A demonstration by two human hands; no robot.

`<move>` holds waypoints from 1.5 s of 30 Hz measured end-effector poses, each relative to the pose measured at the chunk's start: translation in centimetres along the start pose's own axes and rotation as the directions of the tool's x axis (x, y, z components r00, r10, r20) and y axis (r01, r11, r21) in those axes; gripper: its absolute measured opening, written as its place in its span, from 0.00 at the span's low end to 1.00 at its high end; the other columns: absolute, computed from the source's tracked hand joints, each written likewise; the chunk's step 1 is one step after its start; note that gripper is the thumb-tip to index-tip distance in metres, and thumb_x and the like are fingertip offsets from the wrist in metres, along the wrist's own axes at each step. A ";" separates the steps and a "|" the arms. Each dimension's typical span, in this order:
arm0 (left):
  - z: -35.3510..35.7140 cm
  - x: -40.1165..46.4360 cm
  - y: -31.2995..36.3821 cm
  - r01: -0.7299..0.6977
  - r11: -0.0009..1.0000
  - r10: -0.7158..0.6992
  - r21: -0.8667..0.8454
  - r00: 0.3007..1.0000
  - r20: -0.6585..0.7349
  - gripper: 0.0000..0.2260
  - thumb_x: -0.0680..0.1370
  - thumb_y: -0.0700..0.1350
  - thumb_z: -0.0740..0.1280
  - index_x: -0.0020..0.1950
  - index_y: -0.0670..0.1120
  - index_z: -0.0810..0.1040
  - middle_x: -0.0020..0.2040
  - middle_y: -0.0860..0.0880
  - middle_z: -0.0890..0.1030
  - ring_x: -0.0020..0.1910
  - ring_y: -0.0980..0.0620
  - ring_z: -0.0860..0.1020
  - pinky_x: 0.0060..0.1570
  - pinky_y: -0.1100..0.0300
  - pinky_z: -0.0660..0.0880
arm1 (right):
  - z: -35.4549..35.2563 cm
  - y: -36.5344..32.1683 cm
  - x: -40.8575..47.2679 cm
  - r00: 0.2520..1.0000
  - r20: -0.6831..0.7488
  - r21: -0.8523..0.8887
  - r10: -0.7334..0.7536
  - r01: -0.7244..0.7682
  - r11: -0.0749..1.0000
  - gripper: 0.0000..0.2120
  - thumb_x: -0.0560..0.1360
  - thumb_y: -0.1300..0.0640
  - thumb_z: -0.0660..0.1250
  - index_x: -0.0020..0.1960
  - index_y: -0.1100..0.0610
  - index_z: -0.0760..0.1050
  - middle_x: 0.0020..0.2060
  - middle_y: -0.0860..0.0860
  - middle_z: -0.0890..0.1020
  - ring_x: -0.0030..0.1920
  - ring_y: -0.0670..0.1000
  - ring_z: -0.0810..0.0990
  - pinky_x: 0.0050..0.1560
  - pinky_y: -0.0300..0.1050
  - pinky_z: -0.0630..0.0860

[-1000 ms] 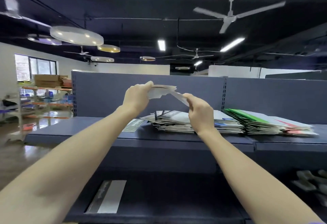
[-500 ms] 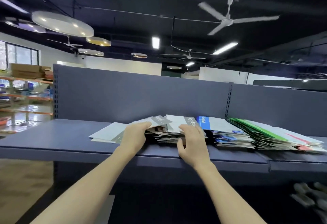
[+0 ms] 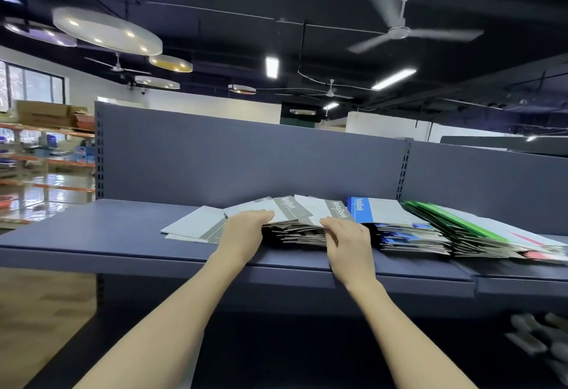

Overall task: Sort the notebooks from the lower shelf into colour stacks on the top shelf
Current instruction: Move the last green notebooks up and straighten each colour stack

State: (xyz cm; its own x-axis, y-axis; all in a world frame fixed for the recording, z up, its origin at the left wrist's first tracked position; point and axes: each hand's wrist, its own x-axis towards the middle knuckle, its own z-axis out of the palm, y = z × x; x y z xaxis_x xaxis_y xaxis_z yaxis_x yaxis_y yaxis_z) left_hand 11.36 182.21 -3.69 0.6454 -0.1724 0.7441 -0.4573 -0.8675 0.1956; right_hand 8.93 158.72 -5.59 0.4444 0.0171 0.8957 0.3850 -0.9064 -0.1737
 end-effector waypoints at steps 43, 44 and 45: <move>-8.6 -1.6 -17.6 0.096 0.992 -0.114 0.075 0.952 0.285 0.19 0.74 0.34 0.59 0.61 0.48 0.76 0.55 0.47 0.81 0.55 0.42 0.76 0.46 0.51 0.75 | 10.5 -19.0 3.2 0.727 0.631 -0.065 0.271 -0.298 0.952 0.13 0.73 0.64 0.56 0.51 0.57 0.77 0.55 0.59 0.80 0.52 0.62 0.76 0.51 0.48 0.74; -8.7 -1.7 -17.5 0.125 0.986 -0.150 0.108 0.952 0.268 0.13 0.74 0.34 0.58 0.55 0.45 0.74 0.48 0.46 0.80 0.49 0.41 0.75 0.39 0.52 0.72 | 10.3 -19.1 3.2 0.716 0.632 -0.083 0.298 -0.320 0.944 0.11 0.72 0.64 0.55 0.49 0.58 0.75 0.53 0.61 0.79 0.49 0.61 0.74 0.48 0.48 0.71; -8.8 -1.8 -17.4 0.153 0.979 -0.184 0.135 0.949 0.254 0.10 0.73 0.34 0.58 0.50 0.45 0.72 0.44 0.46 0.78 0.45 0.41 0.74 0.34 0.53 0.67 | 10.1 -19.2 3.3 0.710 0.629 -0.096 0.317 -0.334 0.938 0.10 0.72 0.65 0.55 0.49 0.59 0.73 0.52 0.62 0.78 0.48 0.61 0.72 0.47 0.48 0.69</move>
State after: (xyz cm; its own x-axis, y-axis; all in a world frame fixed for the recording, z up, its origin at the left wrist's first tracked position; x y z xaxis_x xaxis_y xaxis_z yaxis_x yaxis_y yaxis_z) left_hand 12.81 201.68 -2.81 0.8525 -0.1230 0.5081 -0.2662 -0.9386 0.2195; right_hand 11.18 180.50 -3.49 0.9462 -0.0100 0.3234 0.1351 -0.8961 -0.4228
